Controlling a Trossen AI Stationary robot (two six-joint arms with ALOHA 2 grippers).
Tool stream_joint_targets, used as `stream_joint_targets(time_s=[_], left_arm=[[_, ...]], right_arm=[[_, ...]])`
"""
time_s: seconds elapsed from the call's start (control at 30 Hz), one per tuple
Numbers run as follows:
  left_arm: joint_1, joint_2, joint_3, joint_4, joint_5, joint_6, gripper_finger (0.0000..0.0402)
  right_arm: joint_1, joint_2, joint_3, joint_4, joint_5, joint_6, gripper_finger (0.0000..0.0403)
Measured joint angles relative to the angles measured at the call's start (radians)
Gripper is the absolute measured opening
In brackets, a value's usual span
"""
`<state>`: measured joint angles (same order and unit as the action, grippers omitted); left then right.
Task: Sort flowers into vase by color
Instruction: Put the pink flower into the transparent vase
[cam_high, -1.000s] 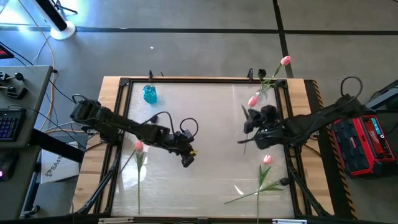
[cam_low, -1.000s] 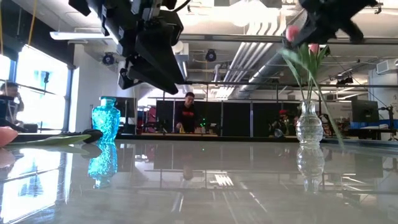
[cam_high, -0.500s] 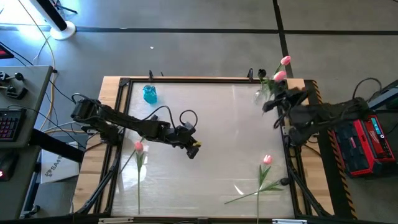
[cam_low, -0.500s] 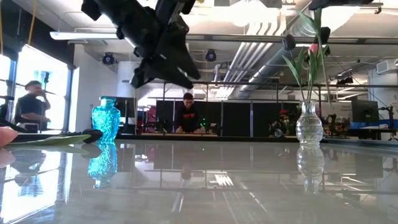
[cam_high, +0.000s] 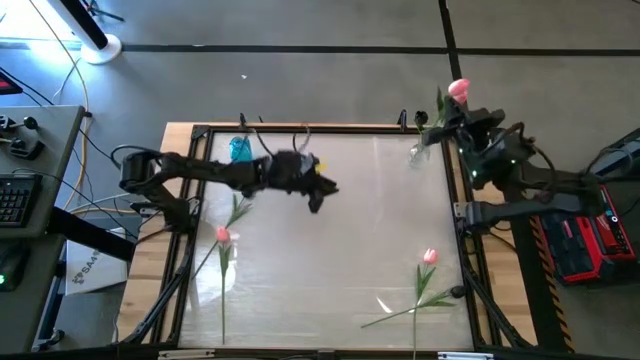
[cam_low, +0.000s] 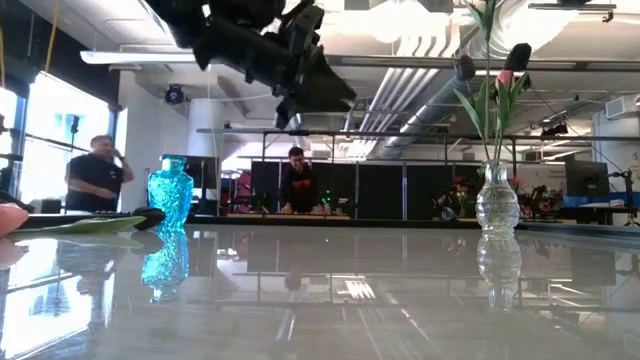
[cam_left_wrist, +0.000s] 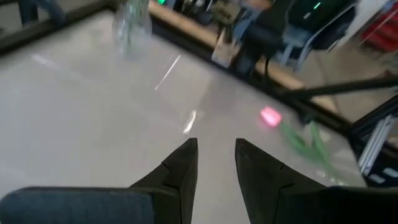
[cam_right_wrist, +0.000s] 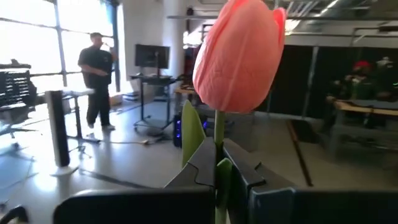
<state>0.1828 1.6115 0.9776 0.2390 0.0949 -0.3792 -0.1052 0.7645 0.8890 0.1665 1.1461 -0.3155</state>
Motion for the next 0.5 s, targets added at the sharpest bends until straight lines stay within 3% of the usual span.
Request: stream_joint_targets(time_s=[0.27,0.5], left_arm=[[0.135,0.0,0.019,0.018,0.164,0.093,0.0094],[0.153,0.0,0.019,0.016,0.175,0.121,0.0094]], right_arm=[[-0.133,0.075,0.0,-0.004,-0.038,-0.004,0.0],[-0.207,0.124,0.0,0.004,-0.059,0.0,0.0]])
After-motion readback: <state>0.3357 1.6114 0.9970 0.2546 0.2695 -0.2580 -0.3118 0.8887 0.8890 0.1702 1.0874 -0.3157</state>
